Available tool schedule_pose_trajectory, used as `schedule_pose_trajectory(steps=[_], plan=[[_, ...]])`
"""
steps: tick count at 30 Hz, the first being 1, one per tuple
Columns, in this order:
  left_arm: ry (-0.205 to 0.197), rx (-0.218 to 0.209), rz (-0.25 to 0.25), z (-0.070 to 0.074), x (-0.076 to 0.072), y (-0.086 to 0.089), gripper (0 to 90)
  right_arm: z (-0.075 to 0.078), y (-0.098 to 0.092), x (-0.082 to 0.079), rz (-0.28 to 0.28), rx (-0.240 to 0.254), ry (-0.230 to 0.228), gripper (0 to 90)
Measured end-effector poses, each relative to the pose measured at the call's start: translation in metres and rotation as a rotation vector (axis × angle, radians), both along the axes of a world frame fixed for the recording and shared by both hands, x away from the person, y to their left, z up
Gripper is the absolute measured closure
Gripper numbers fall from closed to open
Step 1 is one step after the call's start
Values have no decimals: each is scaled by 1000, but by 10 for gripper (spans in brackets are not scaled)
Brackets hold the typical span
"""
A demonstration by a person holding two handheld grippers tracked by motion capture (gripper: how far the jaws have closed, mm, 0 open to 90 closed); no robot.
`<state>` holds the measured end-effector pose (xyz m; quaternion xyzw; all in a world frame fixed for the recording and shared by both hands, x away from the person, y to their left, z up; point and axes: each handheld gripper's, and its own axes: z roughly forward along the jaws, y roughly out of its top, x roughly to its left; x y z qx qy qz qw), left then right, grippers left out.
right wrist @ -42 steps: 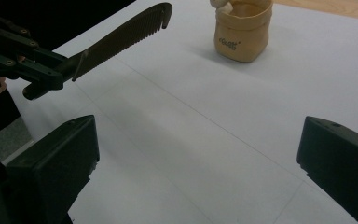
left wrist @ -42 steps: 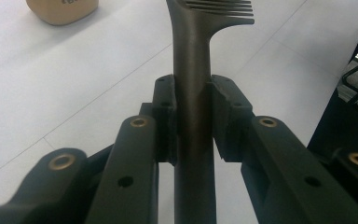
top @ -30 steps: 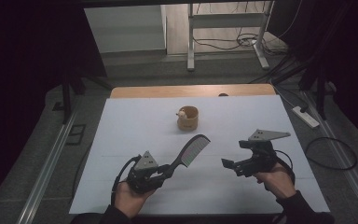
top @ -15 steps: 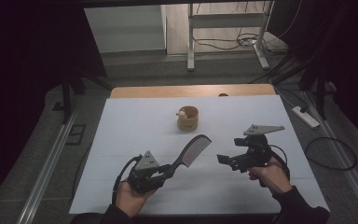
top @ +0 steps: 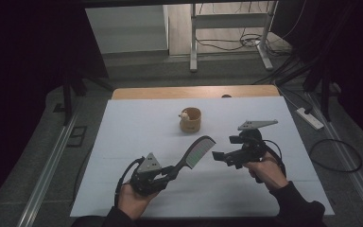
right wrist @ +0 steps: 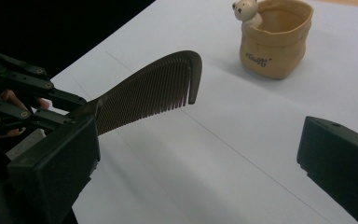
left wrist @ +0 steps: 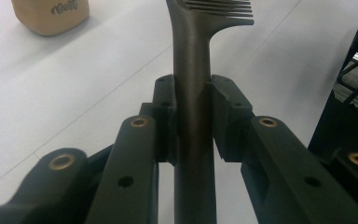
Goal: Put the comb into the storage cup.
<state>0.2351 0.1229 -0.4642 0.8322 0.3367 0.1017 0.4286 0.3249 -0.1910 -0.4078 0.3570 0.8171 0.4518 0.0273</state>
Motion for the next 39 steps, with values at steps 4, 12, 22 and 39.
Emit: schedule_pose_trajectory(steps=[4,12,22,39], plan=[[-15,-6,-6,1,0,0,722,0,6,4,2,-5,42,0],[-44,-29,-32,1,-2,-3,722,2,12,12,5,78,118,0],[-65,-53,-50,1,-4,-5,722,2,18,21,0,138,175,0],[-101,-55,-80,2,-7,-7,722,0,22,32,15,187,241,175]])
